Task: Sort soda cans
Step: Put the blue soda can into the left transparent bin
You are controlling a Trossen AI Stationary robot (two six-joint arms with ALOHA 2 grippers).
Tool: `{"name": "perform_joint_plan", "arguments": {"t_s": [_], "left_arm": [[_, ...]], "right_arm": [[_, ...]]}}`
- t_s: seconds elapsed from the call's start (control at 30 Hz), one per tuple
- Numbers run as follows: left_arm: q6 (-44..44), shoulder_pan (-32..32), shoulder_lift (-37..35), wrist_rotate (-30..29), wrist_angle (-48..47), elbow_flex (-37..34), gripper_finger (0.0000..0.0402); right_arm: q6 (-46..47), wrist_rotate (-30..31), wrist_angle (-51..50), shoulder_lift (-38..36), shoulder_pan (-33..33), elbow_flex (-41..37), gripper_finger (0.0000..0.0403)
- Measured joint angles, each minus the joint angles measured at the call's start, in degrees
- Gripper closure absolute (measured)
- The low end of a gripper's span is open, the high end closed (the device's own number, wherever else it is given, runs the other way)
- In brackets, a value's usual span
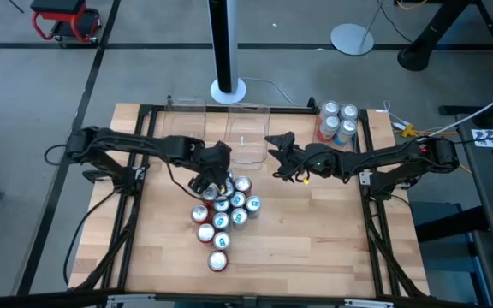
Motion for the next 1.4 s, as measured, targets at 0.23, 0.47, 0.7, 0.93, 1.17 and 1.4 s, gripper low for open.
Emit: {"name": "perform_joint_plan", "arguments": {"t_s": [0.23,0.47,0.7,0.93,1.17,1.4], "left_arm": [[6.0,-0.1,0.7,0.2,6.5,0.0,0.0057],[4.0,1.1,2.9,2.1,6.6,0.0,0.0057],[6.4,0.0,4.9,2.8,6.9,0.0,0.0057],[7.6,-0.3,6.2,3.9,6.8,0.0,0.0062],[7.6,-0.6,6.2,4.0,6.9,0.1,0.0116],[6.0,-0.6,6.1,4.1,6.9,0.2,0.0148]], "right_arm": [[0.0,0.0,-1.6,0.0,0.0,0.0,0.0022],[0.0,0.0,-1.6,0.0,0.0,0.0,0.0022],[0.0,0.0,-1.6,0.0,0.0,0.0,0.0022],[0.0,0.0,-1.8,0.0,0.0,0.0,0.0022],[0.0,0.0,-1.9,0.0,0.0,0.0,0.0022],[0.0,0.0,-1.9,0.0,0.0,0.0,0.0022]]}}
